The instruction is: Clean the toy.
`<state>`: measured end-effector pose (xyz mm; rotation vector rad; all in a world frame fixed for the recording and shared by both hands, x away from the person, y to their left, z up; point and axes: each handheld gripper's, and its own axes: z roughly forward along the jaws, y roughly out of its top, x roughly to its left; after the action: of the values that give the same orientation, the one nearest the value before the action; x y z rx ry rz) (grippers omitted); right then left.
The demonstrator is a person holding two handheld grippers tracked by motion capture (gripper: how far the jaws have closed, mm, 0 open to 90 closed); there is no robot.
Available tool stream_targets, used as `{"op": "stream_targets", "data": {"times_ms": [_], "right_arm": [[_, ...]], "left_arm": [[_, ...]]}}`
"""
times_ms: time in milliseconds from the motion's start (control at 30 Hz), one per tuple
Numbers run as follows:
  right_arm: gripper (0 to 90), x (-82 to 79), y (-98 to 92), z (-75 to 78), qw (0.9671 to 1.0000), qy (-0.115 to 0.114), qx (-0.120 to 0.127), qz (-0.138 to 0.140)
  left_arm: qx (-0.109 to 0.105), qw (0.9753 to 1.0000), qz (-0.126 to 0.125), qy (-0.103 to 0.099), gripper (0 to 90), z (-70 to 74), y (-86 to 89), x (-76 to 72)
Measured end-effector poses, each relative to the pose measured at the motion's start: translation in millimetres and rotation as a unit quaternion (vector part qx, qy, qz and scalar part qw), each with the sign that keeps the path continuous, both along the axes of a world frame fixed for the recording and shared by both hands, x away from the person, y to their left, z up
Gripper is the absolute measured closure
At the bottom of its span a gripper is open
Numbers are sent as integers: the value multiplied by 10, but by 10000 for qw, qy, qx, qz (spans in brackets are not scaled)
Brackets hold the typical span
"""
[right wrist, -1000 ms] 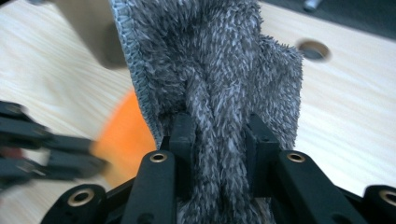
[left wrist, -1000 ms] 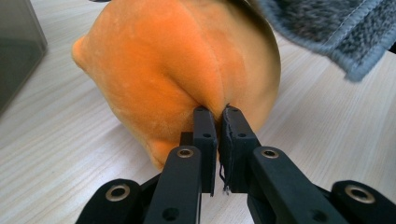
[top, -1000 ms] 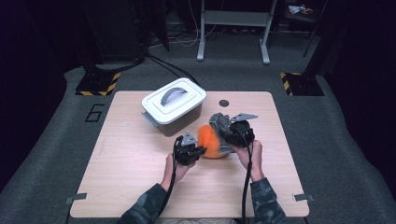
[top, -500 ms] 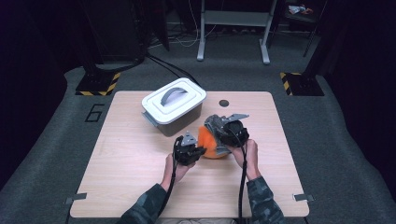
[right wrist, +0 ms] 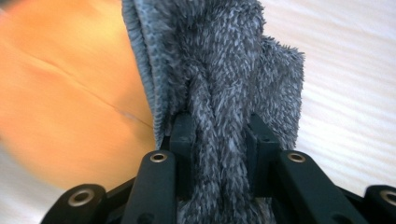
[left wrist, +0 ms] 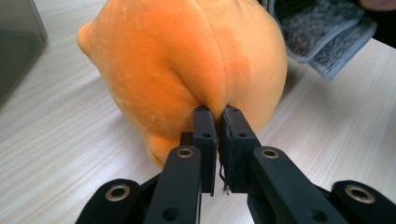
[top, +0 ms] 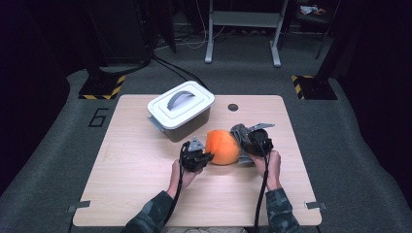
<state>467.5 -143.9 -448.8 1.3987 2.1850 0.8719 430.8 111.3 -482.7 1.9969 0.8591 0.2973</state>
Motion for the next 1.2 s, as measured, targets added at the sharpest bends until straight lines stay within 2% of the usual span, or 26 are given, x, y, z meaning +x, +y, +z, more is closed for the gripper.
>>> {"op": "stream_targets", "data": {"times_ms": [67, 233, 267, 300, 400, 467, 500, 633, 700, 733, 867, 967, 1067, 1100, 1200], "right_arm": [[689, 23, -37, -61, 9999, 144, 56, -57], [688, 93, -87, -251, 9988, 451, -51, -170], [688, 93, -87, -251, 9988, 451, -51, -170], [688, 112, -90, -331, 9980, 601, -23, -215], [686, 120, -92, -373, 9972, 695, 37, -260], [686, 132, -93, -411, 9970, 734, -11, -231], [685, 140, -111, -417, 9976, 673, -45, -169], [686, 95, -148, -305, 9977, 598, 18, -331], [686, 60, -173, -209, 9990, 316, -53, -297], [686, 32, -169, -147, 9991, 274, 2, -312], [687, -80, -83, 102, 9998, -100, 18, -161], [687, -128, 14, 216, 9995, -270, 88, 101], [688, -119, 134, 210, 9993, -181, 69, 315], [689, -101, 165, 183, 9993, -128, -19, 355], [690, -57, 186, 120, 9996, -65, -5, 282]], "left_arm": [[-48, 10000, 11, 17, 851, -6, -2, 2], [-20, 10000, 20, 27, 850, -14, 17, 9], [-20, 10000, 20, 27, 849, -14, 17, 9], [-21, 10000, 22, 24, 849, -19, 21, 11], [-12, 10000, 22, 27, 849, -18, 26, 13], [-50, 10000, 45, 56, 848, -18, 22, 7], [-80, 9999, 56, 63, 847, -19, 22, 2], [-40, 10000, 44, 12, 846, -23, 39, 12], [-23, 10000, 42, 0, 845, -21, 42, 13], [-34, 10000, 49, -2, 845, -21, 41, 12], [-45, 10000, 55, 7, 843, -20, 34, 10], [-34, 10000, 56, -5, 842, -19, 35, 12], [-15, 10000, 58, -18, 837, -17, 33, 11], [-24, 10000, 64, -8, 832, -18, 35, 12], [-57, 10000, 69, -18, 803, -16, 52, 16]]}}
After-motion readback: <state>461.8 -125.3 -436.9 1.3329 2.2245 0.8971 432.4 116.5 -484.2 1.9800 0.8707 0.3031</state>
